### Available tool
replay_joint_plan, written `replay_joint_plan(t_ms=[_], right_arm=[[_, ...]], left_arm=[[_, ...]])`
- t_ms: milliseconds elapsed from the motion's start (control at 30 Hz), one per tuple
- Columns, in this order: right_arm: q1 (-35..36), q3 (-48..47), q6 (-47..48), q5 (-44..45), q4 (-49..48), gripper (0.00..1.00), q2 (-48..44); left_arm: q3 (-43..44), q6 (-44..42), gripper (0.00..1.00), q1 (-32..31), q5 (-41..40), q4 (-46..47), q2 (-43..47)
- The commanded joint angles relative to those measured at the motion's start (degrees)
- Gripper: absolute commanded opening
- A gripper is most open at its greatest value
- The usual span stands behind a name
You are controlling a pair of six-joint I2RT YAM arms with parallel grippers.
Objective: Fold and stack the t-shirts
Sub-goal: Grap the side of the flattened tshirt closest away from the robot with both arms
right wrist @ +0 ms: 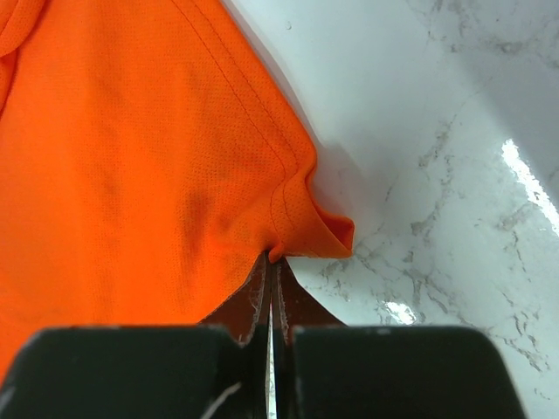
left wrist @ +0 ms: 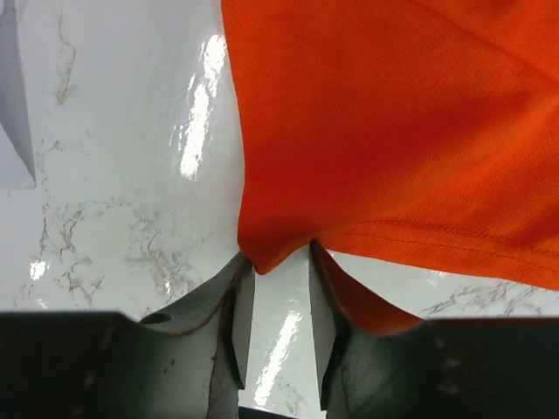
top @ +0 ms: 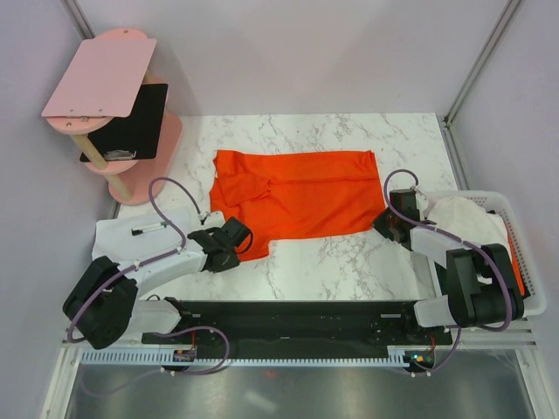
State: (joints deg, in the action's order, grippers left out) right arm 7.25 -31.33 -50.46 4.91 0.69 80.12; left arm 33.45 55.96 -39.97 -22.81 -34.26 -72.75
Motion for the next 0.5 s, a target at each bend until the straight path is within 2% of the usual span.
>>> replay_joint_plan(t_ms=[0,67,100,267,467], right_arm=[[0.05,-0.84,1.06,-3.94,0.19,0.0,-0.05],[0.05,-0.49,1.32,-4.2,0.28,0.0,-0.31],[0.05,-0.4,1.41,-4.38,0.19,0.0,-0.31],[0.05,0.13,1.94,-4.82,0.45,0.0,-1.28],[0.05,-0.74,2.64,-4.82,1.68,0.0,-3.38]], left_arm=[[-1.55,3.62,0.27,0.15,0.66,6.22,-4.59],[-1.11,3.54,0.14,0.33,-0.3,6.31,-5.29],[-0.93,3.28,0.02,0.33,-0.39,6.31,-5.38],[-1.1,1.52,0.02,0.24,0.66,6.22,-2.49],[-1.64,0.73,0.02,0.24,-0.48,3.42,8.14]])
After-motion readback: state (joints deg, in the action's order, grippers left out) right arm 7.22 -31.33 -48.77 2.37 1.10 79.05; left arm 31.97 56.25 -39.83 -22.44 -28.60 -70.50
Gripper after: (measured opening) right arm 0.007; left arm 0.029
